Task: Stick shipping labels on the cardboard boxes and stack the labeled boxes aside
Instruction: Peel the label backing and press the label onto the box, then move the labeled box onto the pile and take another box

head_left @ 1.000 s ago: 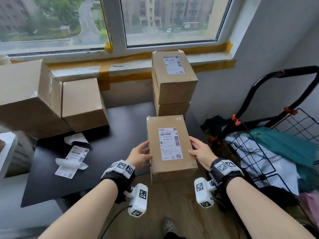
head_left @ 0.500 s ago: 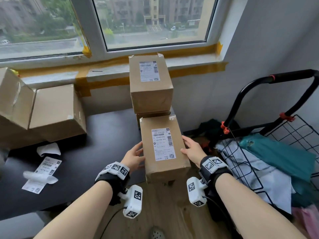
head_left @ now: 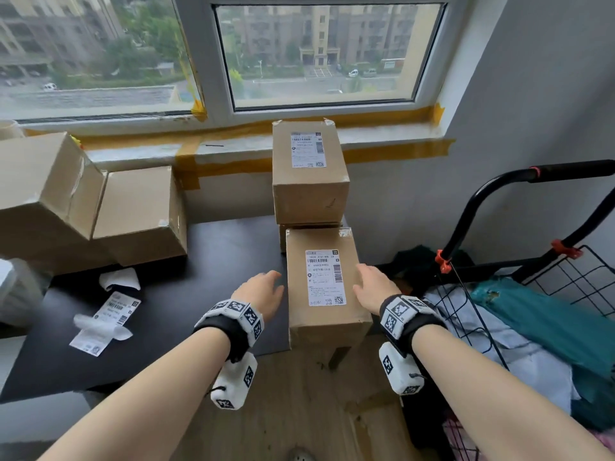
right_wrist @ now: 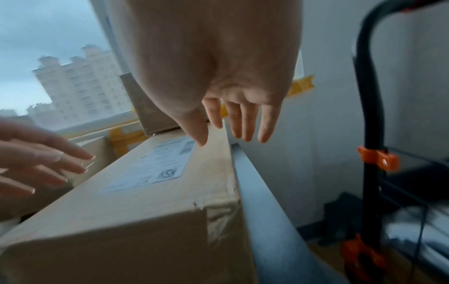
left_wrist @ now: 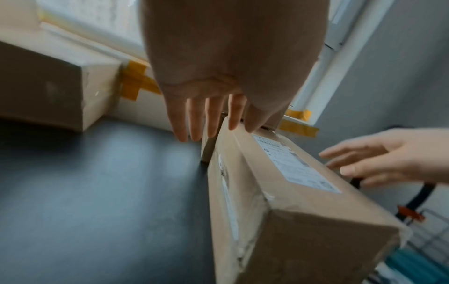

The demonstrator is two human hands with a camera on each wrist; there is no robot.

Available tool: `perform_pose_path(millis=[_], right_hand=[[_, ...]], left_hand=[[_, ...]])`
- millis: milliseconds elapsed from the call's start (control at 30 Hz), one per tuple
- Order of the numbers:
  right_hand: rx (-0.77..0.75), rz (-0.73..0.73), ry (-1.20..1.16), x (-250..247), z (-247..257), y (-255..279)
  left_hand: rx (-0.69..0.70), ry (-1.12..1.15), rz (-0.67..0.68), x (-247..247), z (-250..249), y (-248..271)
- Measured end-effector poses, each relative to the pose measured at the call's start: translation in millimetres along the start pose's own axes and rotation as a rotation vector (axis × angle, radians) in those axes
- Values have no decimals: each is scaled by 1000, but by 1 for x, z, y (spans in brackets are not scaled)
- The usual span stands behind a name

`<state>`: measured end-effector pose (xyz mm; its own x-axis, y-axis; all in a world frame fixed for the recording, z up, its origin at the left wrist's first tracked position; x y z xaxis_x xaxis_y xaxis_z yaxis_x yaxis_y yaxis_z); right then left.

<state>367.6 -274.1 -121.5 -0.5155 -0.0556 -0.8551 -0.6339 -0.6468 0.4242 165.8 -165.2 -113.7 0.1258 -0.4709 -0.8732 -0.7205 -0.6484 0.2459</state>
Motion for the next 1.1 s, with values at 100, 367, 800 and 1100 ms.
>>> perform_pose_path(millis=[100, 367, 800, 1100], right_hand=[[-76, -60, 218, -6, 26, 15], [-182, -181, 381, -11, 123, 58], [-321, -289, 351, 12, 344, 121], [-472, -267, 378, 45, 473, 127]], left_hand=[[37, -215, 28, -14, 8, 9], [108, -393, -62, -77, 55, 45], [17, -482, -261, -227, 194, 135], [-173, -485, -328, -286, 298, 171]])
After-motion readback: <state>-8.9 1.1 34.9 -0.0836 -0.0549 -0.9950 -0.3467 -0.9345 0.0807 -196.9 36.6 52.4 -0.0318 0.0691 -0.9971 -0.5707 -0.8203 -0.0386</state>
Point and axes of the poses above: each hand's wrist, its own y-axis away from the middle knuckle, its own x-axis out of the palm, z = x × y, the point moved 7 cm from there along -y, towards the middle knuckle, and after that the axes turned 14 degrees about x, right-handed, at the moved point
